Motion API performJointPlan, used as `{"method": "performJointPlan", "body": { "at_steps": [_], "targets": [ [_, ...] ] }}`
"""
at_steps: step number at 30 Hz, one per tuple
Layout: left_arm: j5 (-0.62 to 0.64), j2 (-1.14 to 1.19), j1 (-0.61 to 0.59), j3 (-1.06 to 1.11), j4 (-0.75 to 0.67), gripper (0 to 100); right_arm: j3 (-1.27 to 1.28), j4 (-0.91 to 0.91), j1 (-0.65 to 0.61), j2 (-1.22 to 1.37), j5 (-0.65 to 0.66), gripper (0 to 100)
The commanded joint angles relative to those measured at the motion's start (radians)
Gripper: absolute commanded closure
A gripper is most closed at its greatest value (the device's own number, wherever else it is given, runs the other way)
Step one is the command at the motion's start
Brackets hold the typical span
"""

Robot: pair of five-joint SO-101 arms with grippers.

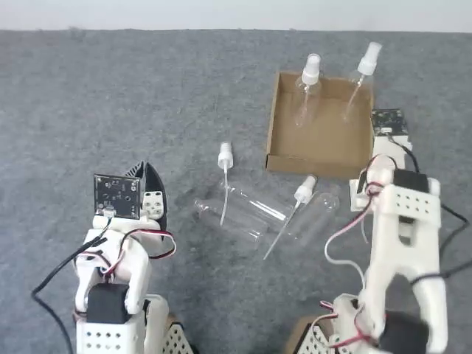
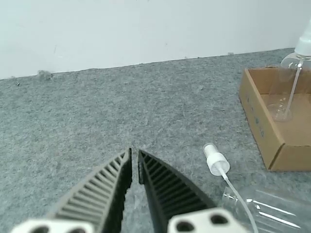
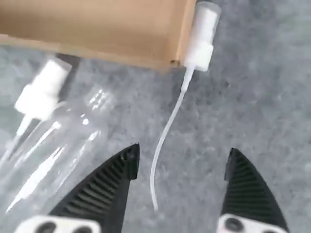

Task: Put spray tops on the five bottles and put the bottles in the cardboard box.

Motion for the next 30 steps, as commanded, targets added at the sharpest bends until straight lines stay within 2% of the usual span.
{"method": "performJointPlan", "body": {
  "at_steps": [1,5,9,12,14,24,30],
  "targets": [
    [0.009,-0.012,0.003,-0.01,-0.021,99,-0.025,-0.111,0.007,0.107,0.009,74.9],
    [0.009,-0.012,0.003,-0.01,-0.021,99,-0.026,-0.173,0.013,0.209,0.009,76.4],
    [0.009,-0.012,0.003,-0.01,-0.021,99,-0.026,-0.209,0.062,0.274,0.009,87.7],
    [0.009,-0.012,0.003,-0.01,-0.021,99,-0.026,-0.214,0.134,0.286,0.018,91.9],
    [0.009,-0.012,0.003,-0.01,-0.021,99,-0.026,-0.214,0.194,0.285,0.025,92.3],
    [0.009,-0.012,0.003,-0.01,-0.021,99,-0.026,-0.214,0.478,0.285,0.232,92.3],
    [0.009,-0.012,0.003,-0.01,-0.021,99,-0.026,-0.217,0.564,0.283,0.311,92.3]
  ]
}}
